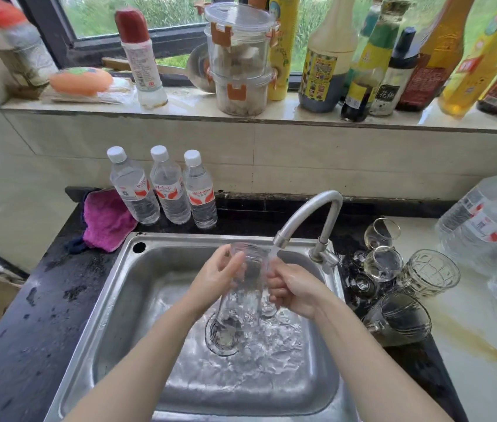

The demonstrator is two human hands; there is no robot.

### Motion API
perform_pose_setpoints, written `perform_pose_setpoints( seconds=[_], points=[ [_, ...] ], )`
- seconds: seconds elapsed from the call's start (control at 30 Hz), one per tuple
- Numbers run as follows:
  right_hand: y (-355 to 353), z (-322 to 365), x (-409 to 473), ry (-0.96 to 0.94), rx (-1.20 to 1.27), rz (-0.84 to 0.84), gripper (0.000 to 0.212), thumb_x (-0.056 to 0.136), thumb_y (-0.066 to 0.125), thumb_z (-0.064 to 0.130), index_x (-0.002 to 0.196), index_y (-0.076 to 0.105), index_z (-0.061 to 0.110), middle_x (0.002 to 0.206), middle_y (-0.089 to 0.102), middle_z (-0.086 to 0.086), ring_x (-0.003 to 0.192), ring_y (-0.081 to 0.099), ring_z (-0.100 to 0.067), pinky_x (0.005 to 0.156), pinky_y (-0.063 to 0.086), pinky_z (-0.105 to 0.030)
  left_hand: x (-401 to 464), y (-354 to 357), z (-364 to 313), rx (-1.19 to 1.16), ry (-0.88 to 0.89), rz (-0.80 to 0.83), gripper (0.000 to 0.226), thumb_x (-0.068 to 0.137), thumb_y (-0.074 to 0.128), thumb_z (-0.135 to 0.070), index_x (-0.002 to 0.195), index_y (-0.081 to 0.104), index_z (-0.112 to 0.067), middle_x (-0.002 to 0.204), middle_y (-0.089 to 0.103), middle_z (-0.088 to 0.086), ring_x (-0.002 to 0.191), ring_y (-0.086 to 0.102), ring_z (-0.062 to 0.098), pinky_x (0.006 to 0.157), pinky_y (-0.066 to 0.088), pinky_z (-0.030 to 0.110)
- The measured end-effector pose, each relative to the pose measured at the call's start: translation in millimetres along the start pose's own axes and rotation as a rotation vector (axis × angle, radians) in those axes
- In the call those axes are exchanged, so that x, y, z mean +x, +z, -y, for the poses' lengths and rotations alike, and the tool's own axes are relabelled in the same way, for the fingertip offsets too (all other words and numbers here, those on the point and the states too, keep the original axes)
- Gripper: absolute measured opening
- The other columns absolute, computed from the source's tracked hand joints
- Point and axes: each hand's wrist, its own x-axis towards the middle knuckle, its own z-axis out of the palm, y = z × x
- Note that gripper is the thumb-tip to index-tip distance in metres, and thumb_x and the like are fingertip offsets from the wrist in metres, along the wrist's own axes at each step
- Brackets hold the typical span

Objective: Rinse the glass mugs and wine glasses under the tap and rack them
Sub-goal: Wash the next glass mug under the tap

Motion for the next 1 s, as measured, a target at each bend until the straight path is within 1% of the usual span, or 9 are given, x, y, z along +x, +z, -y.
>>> perform_pose_setpoints(
  seconds=[0.07, 0.13, 0.3, 0.37, 0.47, 0.63, 0.77, 0.83, 1.0],
  points=[
    [2.6, -2.4, -1.9, -0.081, 0.068, 0.011, 0.037, 0.1, 0.037, 0.037, 0.067, 0.041, 0.018, 0.054, 0.026, 0.007, 0.049, 0.023, -0.007, 0.052, 0.026, -0.019, -3.3, -1.4, 8.7, 0.245, -0.002, 0.005, 0.033, 0.09, 0.057, -0.04, 0.12, 0.045, -0.032, 0.112, 0.059, -0.003, 0.105, 0.058, 0.012, 0.087, 0.045, 0.025],
    [0.0, -7.7, -2.8, -0.151, 0.142, -0.015, 0.036, 0.101, 0.036, 0.033, 0.071, 0.046, 0.016, 0.056, 0.026, 0.006, 0.053, 0.022, -0.008, 0.056, 0.025, -0.02, -6.1, 6.6, 15.3, 0.454, 0.013, 0.0, 0.057, 0.09, 0.06, -0.035, 0.14, 0.033, -0.03, 0.128, 0.048, -0.007, 0.119, 0.048, 0.01, 0.095, 0.036, 0.021],
    [-18.0, -25.7, -16.1, -0.284, 0.275, -0.128, 0.038, 0.1, 0.034, 0.033, 0.067, 0.039, 0.016, 0.054, 0.027, 0.005, 0.049, 0.027, -0.01, 0.061, 0.032, -0.026, -1.0, 29.4, 19.1, 0.487, 0.113, 0.002, 0.07, 0.086, 0.065, -0.035, 0.145, 0.028, -0.026, 0.139, 0.039, -0.01, 0.127, 0.038, 0.006, 0.1, 0.03, 0.02],
    [-22.8, -31.3, -27.6, -0.323, 0.323, -0.172, 0.04, 0.101, 0.032, 0.033, 0.066, 0.038, 0.015, 0.053, 0.029, 0.005, 0.05, 0.027, -0.012, 0.063, 0.032, -0.027, 3.1, 34.3, 20.4, 0.464, 0.155, 0.033, 0.067, 0.084, 0.067, -0.037, 0.141, 0.035, -0.027, 0.136, 0.043, -0.012, 0.124, 0.04, 0.004, 0.102, 0.033, 0.023],
    [-22.1, -40.4, -42.5, -0.37, 0.322, -0.244, 0.041, 0.102, 0.03, 0.033, 0.066, 0.037, 0.014, 0.053, 0.031, 0.004, 0.051, 0.029, -0.012, 0.064, 0.031, -0.027, 3.7, 38.4, 22.1, 0.447, 0.197, 0.109, 0.06, 0.083, 0.069, -0.037, 0.136, 0.041, -0.031, 0.126, 0.046, -0.017, 0.117, 0.043, 0.001, 0.096, 0.032, 0.018],
    [-1.6, -68.9, -59.7, -0.381, -0.079, -0.443, 0.036, 0.1, 0.034, 0.035, 0.073, 0.039, 0.013, 0.06, 0.034, 0.005, 0.058, 0.033, -0.011, 0.065, 0.032, -0.026, -4.6, 23.8, 42.1, 0.552, 0.237, 0.248, 0.052, 0.085, 0.065, -0.039, 0.132, 0.048, -0.026, 0.127, 0.055, -0.011, 0.116, 0.052, 0.006, 0.098, 0.042, 0.024],
    [20.2, -89.9, -83.5, -0.386, -0.228, -0.595, 0.037, 0.101, 0.035, 0.034, 0.068, 0.036, 0.016, 0.059, 0.033, 0.007, 0.055, 0.034, -0.007, 0.059, 0.036, -0.018, -23.0, 8.0, 50.4, 0.544, 0.26, 0.312, 0.044, 0.087, 0.064, -0.034, 0.129, 0.053, -0.025, 0.119, 0.061, -0.005, 0.106, 0.056, 0.004, 0.095, 0.045, 0.023],
    [28.5, -99.4, -100.0, -0.425, -0.23, -0.674, 0.038, 0.102, 0.034, 0.03, 0.066, 0.034, 0.017, 0.06, 0.03, 0.008, 0.053, 0.032, -0.004, 0.054, 0.035, -0.012, -33.6, 3.4, 51.7, 0.531, 0.295, 0.324, 0.042, 0.088, 0.063, -0.033, 0.128, 0.052, -0.026, 0.117, 0.061, -0.006, 0.102, 0.056, 0.001, 0.093, 0.046, 0.022],
    [40.4, -132.3, -149.1, -0.496, -0.045, -0.891, 0.039, 0.101, 0.038, 0.026, 0.064, 0.031, 0.016, 0.057, 0.026, 0.011, 0.053, 0.027, -0.006, 0.056, 0.032, -0.016, -65.5, 13.3, 49.9, 0.532, 0.42, 0.451, 0.047, 0.088, 0.062, -0.035, 0.132, 0.048, -0.031, 0.113, 0.058, -0.013, 0.102, 0.055, -0.002, 0.093, 0.046, 0.023]
  ],
)
